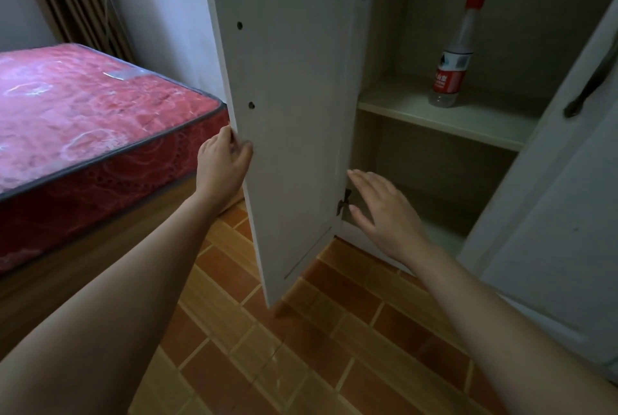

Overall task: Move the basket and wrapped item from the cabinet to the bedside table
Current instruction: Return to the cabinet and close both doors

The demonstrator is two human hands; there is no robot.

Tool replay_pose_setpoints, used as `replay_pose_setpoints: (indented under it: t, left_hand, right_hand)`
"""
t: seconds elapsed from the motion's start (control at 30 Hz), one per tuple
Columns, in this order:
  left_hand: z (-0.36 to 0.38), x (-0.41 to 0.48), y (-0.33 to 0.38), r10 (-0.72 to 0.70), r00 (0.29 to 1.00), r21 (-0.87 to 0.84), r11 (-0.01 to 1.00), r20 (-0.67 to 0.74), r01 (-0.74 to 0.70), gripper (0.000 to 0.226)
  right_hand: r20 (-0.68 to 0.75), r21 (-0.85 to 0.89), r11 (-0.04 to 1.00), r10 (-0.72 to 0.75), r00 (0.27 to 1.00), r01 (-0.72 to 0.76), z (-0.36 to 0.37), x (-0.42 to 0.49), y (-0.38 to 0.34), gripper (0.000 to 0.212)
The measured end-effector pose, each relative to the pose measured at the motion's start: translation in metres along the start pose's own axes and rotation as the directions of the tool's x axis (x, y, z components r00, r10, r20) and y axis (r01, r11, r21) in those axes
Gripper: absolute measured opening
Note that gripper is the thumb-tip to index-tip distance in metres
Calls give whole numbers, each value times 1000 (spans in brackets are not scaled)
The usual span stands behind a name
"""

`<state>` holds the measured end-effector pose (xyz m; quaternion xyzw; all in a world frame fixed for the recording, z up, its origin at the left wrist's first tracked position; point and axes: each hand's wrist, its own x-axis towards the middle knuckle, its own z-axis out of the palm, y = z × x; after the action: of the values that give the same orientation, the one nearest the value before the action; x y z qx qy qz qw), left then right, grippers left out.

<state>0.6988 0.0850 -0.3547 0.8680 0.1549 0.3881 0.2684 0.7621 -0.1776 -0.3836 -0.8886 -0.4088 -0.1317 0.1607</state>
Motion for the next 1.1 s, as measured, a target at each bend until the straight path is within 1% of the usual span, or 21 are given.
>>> replay_pose_setpoints:
  t: [0.07,0.17,0.2,0.3,0.37,0.57,0.67,0.83,0.9,0.97,1.03,1.1]
  left_hand:
    - [-1,-3,1,27,1000,-27,999,6,-27,22]
    - [0,-9,7,70,998,-58,996,11,-69,38]
    - [0,-11,10,95,995,-60,994,7,-94,39]
    - [4,-19,23,182,983,-57,982,-7,-182,29]
    - [7,-24,33,225,974,-55,973,-10,-226,27]
    - [20,-28,55,313,949,-81,947,41,-309,31]
    - [29,-29,59,322,943,-82,946,86,-315,37]
    - [40,-33,83,376,917,-132,923,129,-360,45]
    - [45,-34,97,367,918,-163,925,148,-344,50]
    - [53,-34,113,309,934,-192,942,179,-274,60]
    - [62,-32,127,261,944,-201,954,202,-220,77]
    - [73,-28,143,276,940,-216,948,200,-232,93]
  right_hand:
    - [13,-6,1000,6,1000,-6,-1,-5,1,56]
    - [21,-5,1000,19,1000,-19,-6,-14,2,56]
    - [23,-6,1000,24,999,-24,-7,-17,2,56]
    - [23,-19,999,41,999,-41,-12,-28,7,55]
    - [23,-29,998,60,998,-59,-16,-36,11,55]
    - [3,-29,992,120,993,-120,-33,-63,23,55]
    - [-12,-42,987,153,988,-154,-41,-76,32,55]
    - [-33,-57,976,209,977,-211,-52,-94,45,54]
    - [-37,-61,972,223,974,-225,-54,-102,50,54]
    - [-39,-62,967,245,969,-247,-57,-109,55,54]
    - [-49,-68,960,269,962,-272,-58,-117,61,55]
    - [-69,-79,953,288,955,-293,-61,-123,69,55]
